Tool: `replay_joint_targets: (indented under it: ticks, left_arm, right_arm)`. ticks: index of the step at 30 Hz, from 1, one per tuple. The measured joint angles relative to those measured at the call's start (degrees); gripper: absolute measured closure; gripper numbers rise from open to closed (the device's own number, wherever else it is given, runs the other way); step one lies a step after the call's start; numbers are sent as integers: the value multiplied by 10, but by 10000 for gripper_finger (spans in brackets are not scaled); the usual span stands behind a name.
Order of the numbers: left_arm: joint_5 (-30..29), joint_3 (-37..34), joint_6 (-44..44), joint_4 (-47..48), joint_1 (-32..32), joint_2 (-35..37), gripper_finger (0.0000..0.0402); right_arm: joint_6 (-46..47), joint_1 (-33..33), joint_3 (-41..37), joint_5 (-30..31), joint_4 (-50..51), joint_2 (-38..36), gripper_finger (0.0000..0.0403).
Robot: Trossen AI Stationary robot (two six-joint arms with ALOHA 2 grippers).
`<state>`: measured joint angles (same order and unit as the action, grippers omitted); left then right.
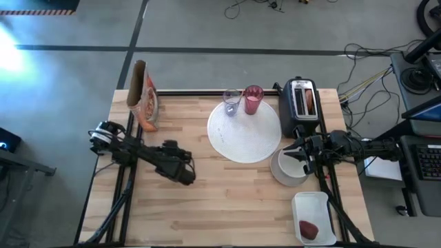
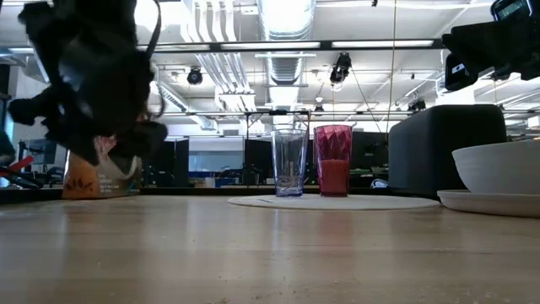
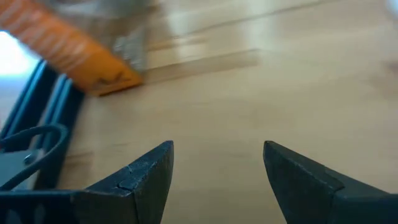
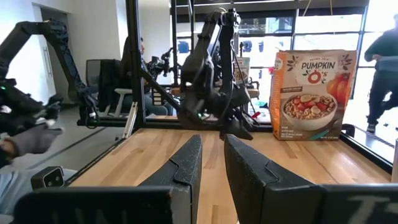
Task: Arrange a breakfast setting
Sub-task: Move the white mat to the center of the table
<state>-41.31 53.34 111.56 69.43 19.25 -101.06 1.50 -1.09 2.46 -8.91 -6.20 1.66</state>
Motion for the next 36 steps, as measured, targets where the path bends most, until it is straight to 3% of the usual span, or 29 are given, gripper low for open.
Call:
replay_joint_targets:
  ticks: [11,20,28,36]
  left_arm:
    - [-107,89,-221,-99,32,-7,170]
    - [-95,89,-255,-107,50,-3,171]
    - [-17,108,-361,-110,50,-1,171]
    - [-17,159,-435,-112,51,-1,171]
  right_arm:
    - [0,0,0,0,0,0,344]
    - [0,0,0,0,0,0,344]
    - [0,0,0,0,0,0,344]
    - [0,0,0,0,0,0,344]
